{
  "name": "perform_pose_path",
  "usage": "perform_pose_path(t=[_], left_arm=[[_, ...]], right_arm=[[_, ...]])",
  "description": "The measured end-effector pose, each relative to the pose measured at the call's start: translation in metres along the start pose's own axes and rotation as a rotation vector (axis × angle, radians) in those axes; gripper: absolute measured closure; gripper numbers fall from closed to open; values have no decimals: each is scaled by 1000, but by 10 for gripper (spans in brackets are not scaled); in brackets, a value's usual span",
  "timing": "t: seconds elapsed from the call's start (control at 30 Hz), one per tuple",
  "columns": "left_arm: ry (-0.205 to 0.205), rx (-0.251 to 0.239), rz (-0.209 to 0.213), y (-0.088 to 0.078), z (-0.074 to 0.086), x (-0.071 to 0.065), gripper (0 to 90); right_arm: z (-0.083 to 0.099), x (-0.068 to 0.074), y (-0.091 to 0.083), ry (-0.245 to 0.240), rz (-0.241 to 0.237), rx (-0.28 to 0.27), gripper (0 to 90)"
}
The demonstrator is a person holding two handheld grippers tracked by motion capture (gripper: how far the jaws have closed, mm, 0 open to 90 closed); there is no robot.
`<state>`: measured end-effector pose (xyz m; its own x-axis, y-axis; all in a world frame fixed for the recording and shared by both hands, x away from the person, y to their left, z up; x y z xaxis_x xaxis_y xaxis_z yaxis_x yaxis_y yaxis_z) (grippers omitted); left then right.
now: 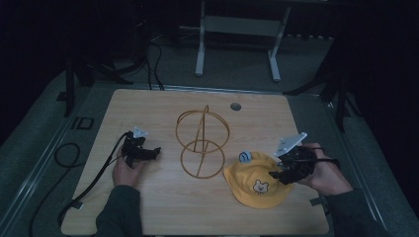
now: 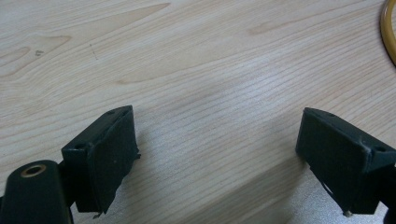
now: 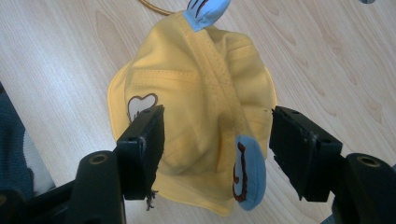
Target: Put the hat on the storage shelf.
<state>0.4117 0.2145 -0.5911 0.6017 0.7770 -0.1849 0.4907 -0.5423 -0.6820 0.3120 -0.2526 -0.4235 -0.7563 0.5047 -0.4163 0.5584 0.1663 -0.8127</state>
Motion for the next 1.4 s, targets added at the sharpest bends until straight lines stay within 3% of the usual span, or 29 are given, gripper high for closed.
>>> perform_pose_path(t=[0.3, 0.57, 0.97, 1.4], left_arm=[[0, 0, 0, 0, 0, 0, 123], [0, 0, 0, 0, 0, 0, 123], [0, 0, 0, 0, 0, 0, 123], [0, 0, 0, 0, 0, 0, 123]], right_arm=[[-4, -1, 6, -10, -15, 15, 346], [-7, 0, 13, -17, -60, 40, 379], [-10, 2, 22, -27, -83, 78, 306], [-18, 1, 36, -61, -100, 134, 376]])
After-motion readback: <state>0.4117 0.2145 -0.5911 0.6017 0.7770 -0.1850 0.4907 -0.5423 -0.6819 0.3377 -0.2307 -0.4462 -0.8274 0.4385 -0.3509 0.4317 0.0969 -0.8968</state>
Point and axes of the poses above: each handheld gripper's, and its own axes: y roughly forward along the jaws, z roughly out of its underside, x roughly to its left, the point moved 3 cm from there along y, roughly forward along the jaws, and after that the axes turned 15 degrees about z, right-handed, at the moved point
